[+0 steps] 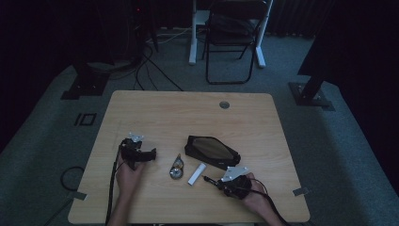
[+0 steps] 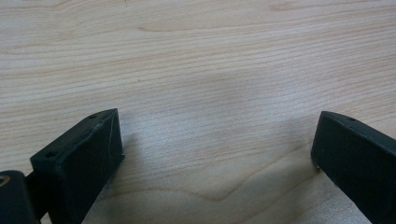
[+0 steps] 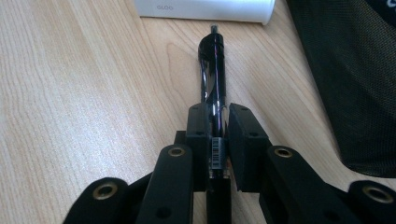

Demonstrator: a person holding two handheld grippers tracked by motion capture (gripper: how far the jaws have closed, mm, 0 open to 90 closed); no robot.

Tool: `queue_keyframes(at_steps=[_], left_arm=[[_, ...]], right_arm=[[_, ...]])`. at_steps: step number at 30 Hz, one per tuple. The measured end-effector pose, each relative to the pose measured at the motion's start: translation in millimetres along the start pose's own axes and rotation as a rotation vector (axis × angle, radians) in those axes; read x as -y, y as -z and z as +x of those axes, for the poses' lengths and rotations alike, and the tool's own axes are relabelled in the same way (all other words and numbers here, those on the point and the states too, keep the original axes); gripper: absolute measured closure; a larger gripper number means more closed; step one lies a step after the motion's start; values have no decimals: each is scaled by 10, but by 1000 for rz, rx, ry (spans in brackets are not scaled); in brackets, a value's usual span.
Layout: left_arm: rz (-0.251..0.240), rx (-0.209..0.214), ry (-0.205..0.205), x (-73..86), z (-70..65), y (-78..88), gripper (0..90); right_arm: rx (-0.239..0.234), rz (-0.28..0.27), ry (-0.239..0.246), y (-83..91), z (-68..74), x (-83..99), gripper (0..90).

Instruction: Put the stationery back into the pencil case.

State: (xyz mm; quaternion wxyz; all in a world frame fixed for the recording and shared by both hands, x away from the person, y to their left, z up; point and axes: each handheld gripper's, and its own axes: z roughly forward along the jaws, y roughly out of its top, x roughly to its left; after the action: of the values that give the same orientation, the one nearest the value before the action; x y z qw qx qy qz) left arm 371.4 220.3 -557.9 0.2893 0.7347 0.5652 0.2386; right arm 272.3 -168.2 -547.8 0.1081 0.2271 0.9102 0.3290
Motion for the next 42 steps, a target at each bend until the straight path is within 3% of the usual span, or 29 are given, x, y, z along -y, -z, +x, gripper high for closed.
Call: queue_keyframes(at_steps=[10, 42], left_arm=[[0, 1, 0, 0, -1, 0, 23], [0, 1, 0, 0, -1, 0, 23]], right_arm=[[2, -9, -11, 8, -18, 7, 797], [52, -87, 16, 266, -58, -141, 797]])
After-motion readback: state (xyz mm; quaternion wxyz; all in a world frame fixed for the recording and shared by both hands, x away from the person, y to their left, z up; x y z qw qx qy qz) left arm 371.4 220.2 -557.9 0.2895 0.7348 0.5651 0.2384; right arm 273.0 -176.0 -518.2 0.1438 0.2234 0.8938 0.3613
